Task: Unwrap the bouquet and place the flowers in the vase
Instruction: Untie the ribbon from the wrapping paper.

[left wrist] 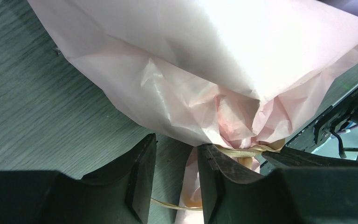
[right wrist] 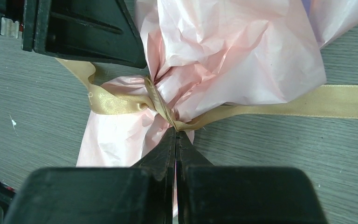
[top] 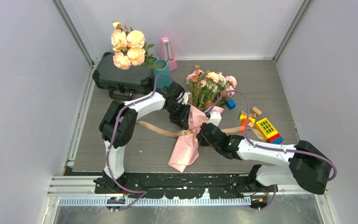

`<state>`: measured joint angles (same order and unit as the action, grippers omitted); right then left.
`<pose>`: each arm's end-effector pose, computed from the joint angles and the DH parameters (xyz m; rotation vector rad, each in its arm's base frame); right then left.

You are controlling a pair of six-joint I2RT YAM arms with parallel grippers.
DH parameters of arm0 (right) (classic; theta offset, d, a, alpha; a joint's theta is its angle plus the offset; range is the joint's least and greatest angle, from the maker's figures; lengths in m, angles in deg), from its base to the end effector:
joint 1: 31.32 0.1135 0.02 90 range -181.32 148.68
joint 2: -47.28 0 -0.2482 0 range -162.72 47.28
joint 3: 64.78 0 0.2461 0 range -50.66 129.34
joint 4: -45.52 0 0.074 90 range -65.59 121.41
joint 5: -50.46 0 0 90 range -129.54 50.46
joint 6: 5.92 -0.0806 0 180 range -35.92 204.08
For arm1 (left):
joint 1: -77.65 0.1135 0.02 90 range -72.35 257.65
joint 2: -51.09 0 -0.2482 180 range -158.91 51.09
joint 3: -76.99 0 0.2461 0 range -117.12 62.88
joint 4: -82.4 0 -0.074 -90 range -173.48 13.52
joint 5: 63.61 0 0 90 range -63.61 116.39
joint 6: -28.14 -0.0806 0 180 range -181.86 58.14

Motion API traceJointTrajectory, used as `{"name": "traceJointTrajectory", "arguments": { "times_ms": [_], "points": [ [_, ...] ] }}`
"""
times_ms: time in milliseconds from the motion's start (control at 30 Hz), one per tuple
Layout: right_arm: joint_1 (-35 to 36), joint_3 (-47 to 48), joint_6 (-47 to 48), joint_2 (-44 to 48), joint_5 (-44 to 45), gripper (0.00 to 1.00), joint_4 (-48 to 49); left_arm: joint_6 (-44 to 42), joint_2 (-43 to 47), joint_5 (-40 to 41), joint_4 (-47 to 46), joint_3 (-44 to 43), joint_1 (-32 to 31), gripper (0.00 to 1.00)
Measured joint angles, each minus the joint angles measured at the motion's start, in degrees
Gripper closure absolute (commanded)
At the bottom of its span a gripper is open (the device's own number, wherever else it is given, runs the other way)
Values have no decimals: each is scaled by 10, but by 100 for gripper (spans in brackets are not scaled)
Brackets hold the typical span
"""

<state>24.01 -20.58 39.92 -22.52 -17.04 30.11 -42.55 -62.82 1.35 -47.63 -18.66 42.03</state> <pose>0.1780 0.2031 0.1427 -0.0161 2.2689 0.4953 0.3125 -0.2658 0.1268 0.5326 2.8457 -0.8264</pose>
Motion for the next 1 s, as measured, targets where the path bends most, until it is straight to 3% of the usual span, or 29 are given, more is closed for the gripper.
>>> {"name": "traceJointTrajectory", "arguments": {
  "times_ms": [733, 1000],
  "points": [
    [0, -58, -17, 58, -24, 95, -12, -2, -2, 10, 0, 0, 0, 61],
    [0, -43, 1, 89, -38, 80, -41, -2, -2, 10, 0, 0, 1, 61]
  ]
}}
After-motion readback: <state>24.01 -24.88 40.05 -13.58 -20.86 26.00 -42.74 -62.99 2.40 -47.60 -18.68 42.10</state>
